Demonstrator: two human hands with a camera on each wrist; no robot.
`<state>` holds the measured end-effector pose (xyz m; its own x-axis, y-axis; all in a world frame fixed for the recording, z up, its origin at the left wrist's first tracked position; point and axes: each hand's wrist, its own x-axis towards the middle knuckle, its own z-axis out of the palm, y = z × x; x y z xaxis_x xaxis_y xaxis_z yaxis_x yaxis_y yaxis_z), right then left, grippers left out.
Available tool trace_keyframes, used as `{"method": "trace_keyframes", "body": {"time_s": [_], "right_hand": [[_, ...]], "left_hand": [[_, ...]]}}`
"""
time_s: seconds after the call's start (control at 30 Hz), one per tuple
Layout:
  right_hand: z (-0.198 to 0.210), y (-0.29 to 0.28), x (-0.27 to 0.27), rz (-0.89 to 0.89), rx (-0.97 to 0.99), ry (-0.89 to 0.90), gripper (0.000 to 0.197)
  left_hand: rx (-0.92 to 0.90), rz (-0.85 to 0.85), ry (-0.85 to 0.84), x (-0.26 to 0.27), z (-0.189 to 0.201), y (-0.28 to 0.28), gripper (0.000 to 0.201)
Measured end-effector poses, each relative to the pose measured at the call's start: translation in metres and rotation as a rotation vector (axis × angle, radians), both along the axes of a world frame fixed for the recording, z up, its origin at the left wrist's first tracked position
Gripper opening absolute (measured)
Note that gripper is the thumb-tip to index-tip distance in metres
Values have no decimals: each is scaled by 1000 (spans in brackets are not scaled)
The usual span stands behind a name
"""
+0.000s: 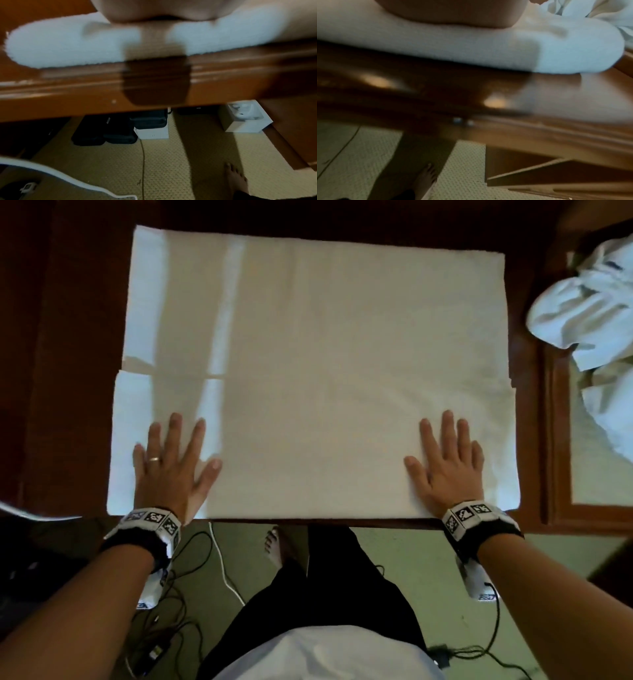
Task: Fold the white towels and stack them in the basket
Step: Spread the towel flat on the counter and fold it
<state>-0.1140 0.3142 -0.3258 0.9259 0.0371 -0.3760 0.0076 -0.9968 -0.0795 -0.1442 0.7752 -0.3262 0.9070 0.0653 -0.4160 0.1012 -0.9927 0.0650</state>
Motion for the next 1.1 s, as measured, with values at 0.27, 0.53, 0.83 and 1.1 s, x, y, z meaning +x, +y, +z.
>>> {"method": "trace_keyframes", "body": {"time_s": [0.27, 0.53, 0.83, 1.1], "right_hand": [[13, 96, -9, 94, 145, -193, 73], [-5, 109, 2, 413, 67, -86, 70], [17, -33, 23, -130, -70, -86, 75], [2, 59, 13, 125, 34, -3, 70]], "left_hand": [[-56, -168, -45, 0, 5, -47, 83], [3, -185, -77, -4, -11, -59, 83], [-44, -197, -68, 3, -1, -66, 86], [14, -462, -7, 32, 3, -45, 79]]}}
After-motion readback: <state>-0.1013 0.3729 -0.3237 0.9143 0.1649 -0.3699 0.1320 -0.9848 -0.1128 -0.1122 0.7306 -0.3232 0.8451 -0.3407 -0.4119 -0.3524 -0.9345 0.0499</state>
